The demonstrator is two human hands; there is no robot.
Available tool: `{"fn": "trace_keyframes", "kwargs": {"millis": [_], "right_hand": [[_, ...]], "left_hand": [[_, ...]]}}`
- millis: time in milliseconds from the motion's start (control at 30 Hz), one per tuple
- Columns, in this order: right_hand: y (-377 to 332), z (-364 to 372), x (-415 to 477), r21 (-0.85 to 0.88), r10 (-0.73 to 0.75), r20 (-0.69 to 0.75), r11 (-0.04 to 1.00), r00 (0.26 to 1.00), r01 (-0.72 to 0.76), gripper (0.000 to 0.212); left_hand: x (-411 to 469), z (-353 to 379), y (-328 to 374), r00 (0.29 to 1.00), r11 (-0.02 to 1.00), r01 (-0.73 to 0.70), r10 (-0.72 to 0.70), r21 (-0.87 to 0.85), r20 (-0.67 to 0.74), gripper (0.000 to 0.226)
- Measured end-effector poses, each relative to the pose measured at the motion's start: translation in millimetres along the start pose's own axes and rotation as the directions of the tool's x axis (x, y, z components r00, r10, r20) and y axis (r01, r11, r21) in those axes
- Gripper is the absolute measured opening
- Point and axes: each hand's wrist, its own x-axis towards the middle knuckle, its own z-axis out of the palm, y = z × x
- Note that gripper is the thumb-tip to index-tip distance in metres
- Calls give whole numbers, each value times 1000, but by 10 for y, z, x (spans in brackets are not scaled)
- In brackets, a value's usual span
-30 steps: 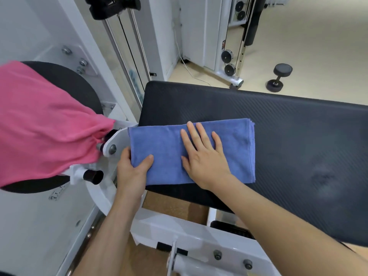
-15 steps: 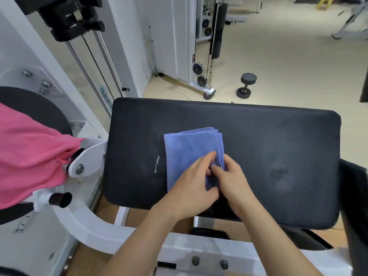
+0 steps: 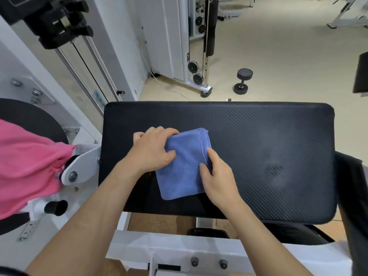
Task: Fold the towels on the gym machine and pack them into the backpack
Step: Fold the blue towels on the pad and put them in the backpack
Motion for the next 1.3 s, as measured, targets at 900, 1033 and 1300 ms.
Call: {"fn": "trace_keyframes", "kwargs": {"millis": [900, 1033, 1300], "right_hand": [[611, 226, -805, -714, -286, 344, 539, 894, 447, 73], [642, 244, -768, -722, -323, 313, 530, 893, 444, 72], [585, 152, -672, -729, -515, 233, 470, 825, 499, 50]], "left_hand": [[-1215, 1111, -69, 925, 878, -353, 379, 322, -19, 59], [-1159, 1175, -141, 901, 871, -388, 428, 303, -76, 56], [-1057, 1053, -67, 845, 838, -363, 480, 408, -234, 39]]}}
